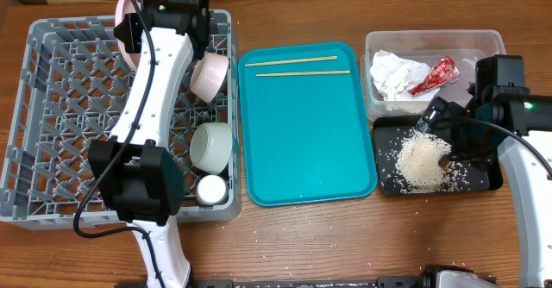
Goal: Sort waste into correct bins and load items into the dishwasher
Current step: 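Lift the white plate and stand it upright in the dish rack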
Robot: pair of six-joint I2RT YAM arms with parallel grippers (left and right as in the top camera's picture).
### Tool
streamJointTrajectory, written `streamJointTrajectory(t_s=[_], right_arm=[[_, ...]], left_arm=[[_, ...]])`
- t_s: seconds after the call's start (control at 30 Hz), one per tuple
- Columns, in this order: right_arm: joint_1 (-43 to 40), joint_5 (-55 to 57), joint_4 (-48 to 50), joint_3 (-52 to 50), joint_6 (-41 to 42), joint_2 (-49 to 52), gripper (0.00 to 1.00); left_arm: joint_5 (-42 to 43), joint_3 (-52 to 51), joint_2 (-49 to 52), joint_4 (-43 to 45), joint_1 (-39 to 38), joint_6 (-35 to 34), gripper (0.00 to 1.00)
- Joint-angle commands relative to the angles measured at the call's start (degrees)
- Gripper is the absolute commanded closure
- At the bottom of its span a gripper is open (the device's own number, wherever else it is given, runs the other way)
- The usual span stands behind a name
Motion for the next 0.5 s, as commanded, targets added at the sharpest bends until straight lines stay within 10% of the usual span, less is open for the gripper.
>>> streamJointTrajectory(t_s=[0.0,0.47], right_arm=[[-0.13,0.57,0.37,0.33,0.09,-0.37,0.00],[-0.13,0.57,0.37,0.33,0.09,-0.37,0.00]], left_arm=[[3.10,0.17,1.84,-0.74,-0.44,-5.14,0.96],[14.75,0.17,5.27,-2.43,-0.44,-9.27,0.94]])
